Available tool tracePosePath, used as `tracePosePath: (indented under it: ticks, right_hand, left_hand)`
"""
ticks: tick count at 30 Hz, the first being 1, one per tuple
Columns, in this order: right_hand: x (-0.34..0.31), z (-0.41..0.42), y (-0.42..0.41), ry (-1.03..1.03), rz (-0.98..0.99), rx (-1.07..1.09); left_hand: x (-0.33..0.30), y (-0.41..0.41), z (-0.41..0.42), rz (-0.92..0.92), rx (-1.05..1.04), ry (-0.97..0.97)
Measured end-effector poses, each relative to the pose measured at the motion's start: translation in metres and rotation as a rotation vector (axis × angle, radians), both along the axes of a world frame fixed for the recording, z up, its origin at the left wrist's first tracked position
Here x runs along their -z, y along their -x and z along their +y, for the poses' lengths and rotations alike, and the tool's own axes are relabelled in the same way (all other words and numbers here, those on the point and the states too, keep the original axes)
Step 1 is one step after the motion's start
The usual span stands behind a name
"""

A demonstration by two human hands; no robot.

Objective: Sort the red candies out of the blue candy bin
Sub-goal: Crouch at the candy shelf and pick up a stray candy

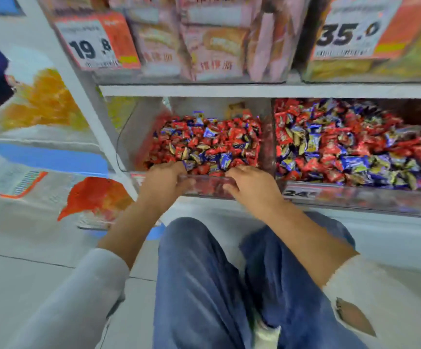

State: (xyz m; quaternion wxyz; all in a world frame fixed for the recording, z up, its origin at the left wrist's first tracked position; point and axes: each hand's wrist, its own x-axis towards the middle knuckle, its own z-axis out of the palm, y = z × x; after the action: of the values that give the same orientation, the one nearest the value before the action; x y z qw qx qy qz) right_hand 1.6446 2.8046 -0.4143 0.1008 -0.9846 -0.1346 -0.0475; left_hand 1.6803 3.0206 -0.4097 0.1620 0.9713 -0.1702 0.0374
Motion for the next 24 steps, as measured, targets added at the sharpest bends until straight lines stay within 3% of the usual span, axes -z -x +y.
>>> tracePosePath:
  ticks: [7,13,24]
  right_hand:
    - [-0.005,0.003,0.001,-0.105,-0.086,0.014]
    - [-0.015,-0.001,0.006,-0.231,-0.377,-0.018]
    - [0.025,0.014,0.037,-0.220,-0.357,-0.008]
  left_hand:
    - [-0.005,0.003,0.002,-0.004,0.016,0.082]
    - [-0.017,0.007,0.005,-0.106,0.028,0.216]
    - [0.015,0.041,0.020,-0.168,0.083,0.201]
